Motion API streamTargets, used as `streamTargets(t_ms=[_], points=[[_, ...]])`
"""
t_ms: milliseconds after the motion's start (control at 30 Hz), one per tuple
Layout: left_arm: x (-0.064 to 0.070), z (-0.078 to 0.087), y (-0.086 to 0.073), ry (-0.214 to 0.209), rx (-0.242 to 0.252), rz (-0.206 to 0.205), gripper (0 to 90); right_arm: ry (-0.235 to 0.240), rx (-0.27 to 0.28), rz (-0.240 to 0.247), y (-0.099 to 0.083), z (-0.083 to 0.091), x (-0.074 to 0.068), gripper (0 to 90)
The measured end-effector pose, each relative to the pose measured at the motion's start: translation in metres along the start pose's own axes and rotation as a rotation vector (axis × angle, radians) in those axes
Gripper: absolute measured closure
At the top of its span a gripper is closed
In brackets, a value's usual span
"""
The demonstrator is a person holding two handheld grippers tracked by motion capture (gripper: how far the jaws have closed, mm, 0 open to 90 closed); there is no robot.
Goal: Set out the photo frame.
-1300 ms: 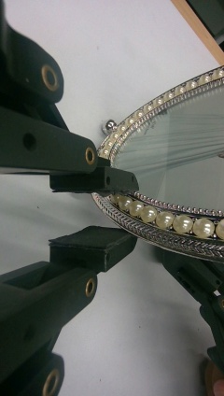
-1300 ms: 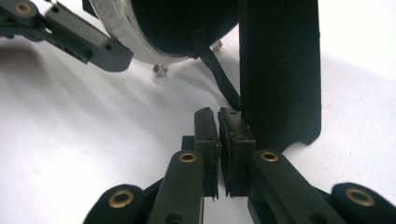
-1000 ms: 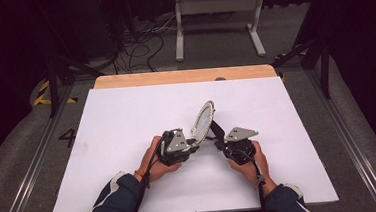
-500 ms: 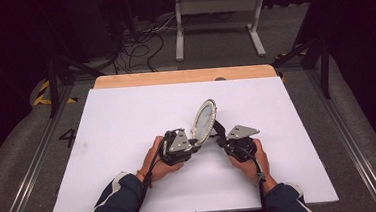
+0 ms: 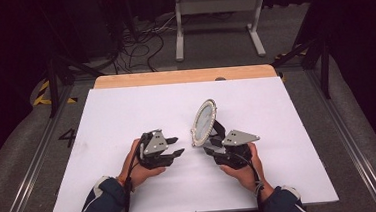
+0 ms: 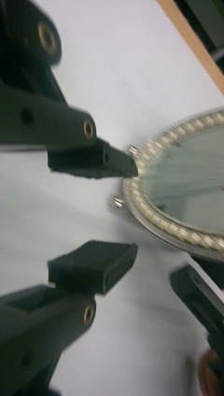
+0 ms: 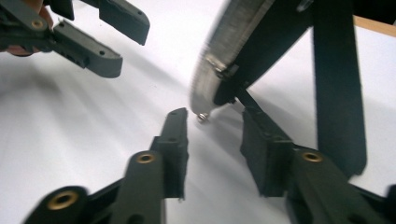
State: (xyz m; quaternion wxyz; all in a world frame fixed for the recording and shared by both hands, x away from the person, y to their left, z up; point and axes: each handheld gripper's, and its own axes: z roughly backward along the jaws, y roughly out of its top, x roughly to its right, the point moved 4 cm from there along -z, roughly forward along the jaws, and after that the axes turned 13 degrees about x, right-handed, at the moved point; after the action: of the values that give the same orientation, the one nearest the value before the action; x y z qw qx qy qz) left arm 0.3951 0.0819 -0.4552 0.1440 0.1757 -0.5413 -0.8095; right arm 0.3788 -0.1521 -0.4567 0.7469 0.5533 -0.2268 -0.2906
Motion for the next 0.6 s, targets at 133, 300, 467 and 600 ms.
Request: streamTargets(t_ms=[133,300,467,600], points=[[-0.003,0.016,-0.016,0.058,-0.044,0.008,41.8,-0.028,-0.010,-0.053,0.001,-0.007,-0.003,49.7],[-0.005,0.031,-0.033,0.083,-0.085,0.037,31.8,-0.055,0.006,-0.095,0.004,-0.016,-0.003,43.3],[-0.007,0.043,-0.042,0.105,-0.105,0.069,23.4,-0.111,0.012,-0.128,0.005,-0.030,0.000,40.8],[-0.009,0.047,-0.042,0.111,-0.101,0.075,21.5,-0.137,0.021,-0.137,0.008,-0.035,0.002,43.1]])
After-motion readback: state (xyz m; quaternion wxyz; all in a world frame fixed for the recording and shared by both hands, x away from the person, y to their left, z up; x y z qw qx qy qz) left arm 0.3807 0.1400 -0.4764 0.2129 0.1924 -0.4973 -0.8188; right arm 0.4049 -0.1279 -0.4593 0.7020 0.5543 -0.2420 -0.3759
